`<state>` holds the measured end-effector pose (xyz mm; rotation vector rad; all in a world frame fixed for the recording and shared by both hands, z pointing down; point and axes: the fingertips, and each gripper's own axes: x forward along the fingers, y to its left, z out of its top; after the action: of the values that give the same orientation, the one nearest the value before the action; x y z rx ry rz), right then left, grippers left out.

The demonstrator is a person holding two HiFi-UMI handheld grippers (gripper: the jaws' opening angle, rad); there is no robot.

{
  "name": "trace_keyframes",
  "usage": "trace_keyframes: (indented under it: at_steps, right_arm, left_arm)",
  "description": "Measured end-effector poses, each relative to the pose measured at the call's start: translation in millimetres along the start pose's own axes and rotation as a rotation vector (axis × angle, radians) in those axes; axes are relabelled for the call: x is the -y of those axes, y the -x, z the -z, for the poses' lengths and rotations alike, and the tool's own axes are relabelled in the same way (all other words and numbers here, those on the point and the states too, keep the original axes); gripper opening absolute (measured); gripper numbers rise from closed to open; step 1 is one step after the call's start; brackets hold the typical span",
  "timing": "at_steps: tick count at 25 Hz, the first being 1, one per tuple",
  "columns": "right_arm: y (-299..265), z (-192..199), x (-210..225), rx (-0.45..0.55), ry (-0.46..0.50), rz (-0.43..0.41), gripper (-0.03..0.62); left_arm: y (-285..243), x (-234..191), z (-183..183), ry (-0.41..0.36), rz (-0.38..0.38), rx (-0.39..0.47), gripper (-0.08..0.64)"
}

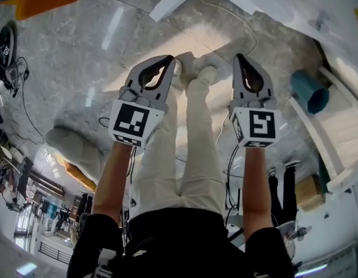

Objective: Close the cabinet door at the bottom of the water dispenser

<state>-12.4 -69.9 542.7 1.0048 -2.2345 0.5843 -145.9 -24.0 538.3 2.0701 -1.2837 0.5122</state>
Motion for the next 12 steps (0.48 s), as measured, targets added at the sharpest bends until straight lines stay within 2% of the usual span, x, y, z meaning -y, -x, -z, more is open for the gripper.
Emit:
trace_keyframes:
  at_steps: [8,9,10,12]
  right_arm:
    - [-28,18,-2,-0.041,0.006,-0.02,0.035]
    - [-31,20,-2,-0.044,0.005,-0.024,0.035]
    - [-33,21,-1,-0.047,0.003,-0.027,0.035]
    - [-39,22,-2,-0.052,0.005,-0.032,0.035]
  left_arm:
    - [-19,-23,16,0.028,-0.038,-0.01,0.009]
    - [-22,-24,17,0.03,-0.04,-0.011,0.017]
    - [-25,-26,18,0.032,-0.039,-0.013,0.073]
    - [-30,-31,20,0.032,-0.042,-0.015,0.084]
